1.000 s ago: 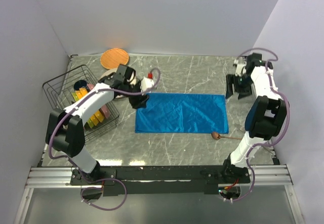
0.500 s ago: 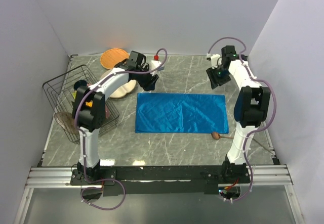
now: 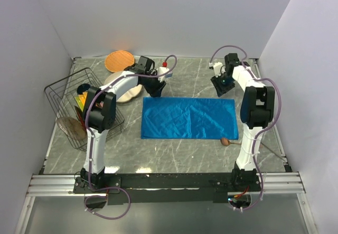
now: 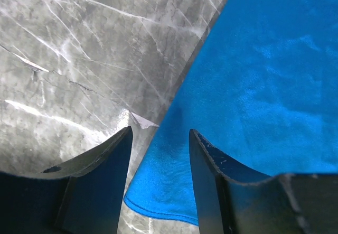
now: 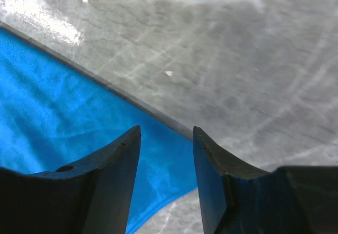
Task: Fold the napkin into a case and place the utensils inside
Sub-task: Smooth out the top corner of the square-folded napkin at the center of the board.
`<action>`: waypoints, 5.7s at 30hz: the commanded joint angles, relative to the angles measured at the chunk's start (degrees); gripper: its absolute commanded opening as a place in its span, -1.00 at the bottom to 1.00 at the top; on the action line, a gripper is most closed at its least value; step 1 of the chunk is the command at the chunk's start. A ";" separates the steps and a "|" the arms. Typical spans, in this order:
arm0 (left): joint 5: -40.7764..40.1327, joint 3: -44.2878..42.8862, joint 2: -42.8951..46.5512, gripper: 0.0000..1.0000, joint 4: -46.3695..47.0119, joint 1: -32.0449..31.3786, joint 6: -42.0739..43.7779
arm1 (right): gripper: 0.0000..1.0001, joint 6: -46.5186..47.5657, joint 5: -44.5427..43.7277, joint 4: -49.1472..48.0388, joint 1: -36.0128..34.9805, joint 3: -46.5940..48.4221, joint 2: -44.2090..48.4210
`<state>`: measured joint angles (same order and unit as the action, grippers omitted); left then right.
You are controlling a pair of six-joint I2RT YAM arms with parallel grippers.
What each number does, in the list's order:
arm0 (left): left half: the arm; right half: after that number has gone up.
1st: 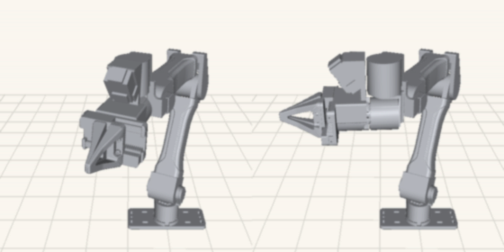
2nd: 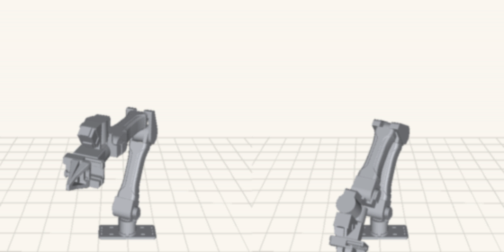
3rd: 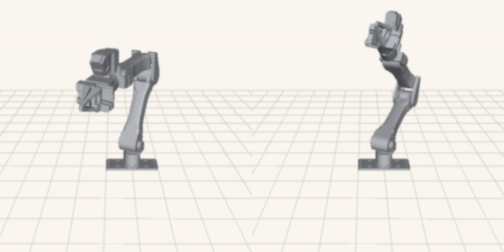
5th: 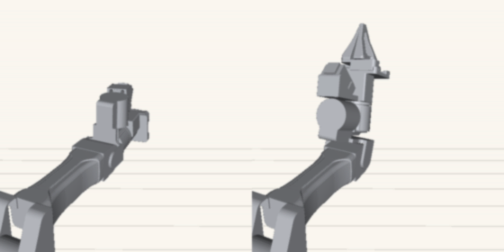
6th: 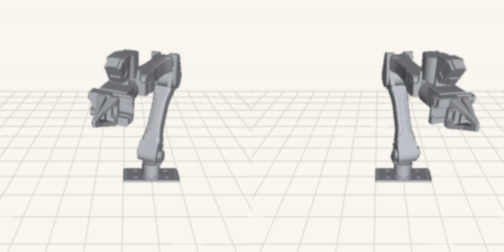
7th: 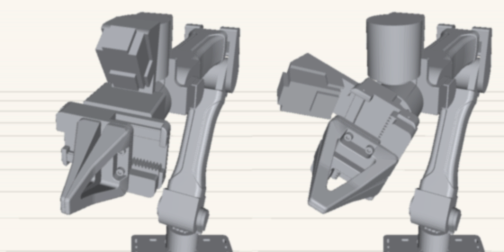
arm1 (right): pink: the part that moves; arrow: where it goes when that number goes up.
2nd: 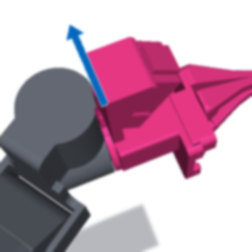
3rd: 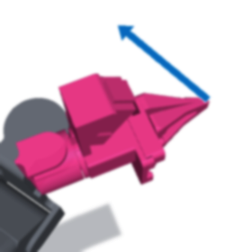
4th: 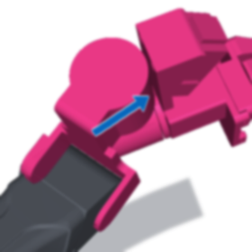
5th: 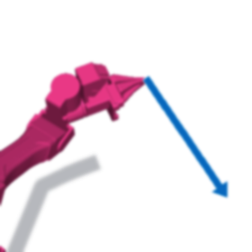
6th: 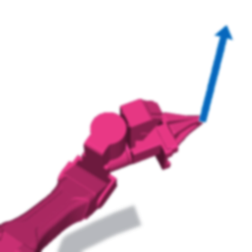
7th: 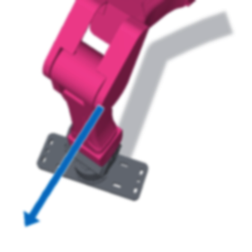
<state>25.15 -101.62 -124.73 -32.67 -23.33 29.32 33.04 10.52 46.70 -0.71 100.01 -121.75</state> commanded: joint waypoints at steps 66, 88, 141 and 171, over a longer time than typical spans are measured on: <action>-21.35 17.76 21.98 0.99 36.25 -4.69 6.79 | 1.00 -30.53 27.17 4.72 2.99 13.30 12.25; -35.96 31.58 3.45 0.99 75.73 -18.94 30.00 | 1.00 -61.51 43.18 -34.65 1.68 -16.34 3.55; -36.22 25.60 12.06 0.99 52.43 -9.27 10.40 | 1.00 -71.15 45.90 -39.30 1.42 -11.06 -0.50; -40.79 26.83 2.82 0.99 49.37 -9.80 6.63 | 1.00 -63.63 47.04 -37.82 5.45 -14.31 -8.50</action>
<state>-14.94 -74.89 -121.03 16.95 -33.50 36.82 -36.86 58.46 4.71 3.29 85.76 -129.62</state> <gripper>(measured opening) 0.994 0.997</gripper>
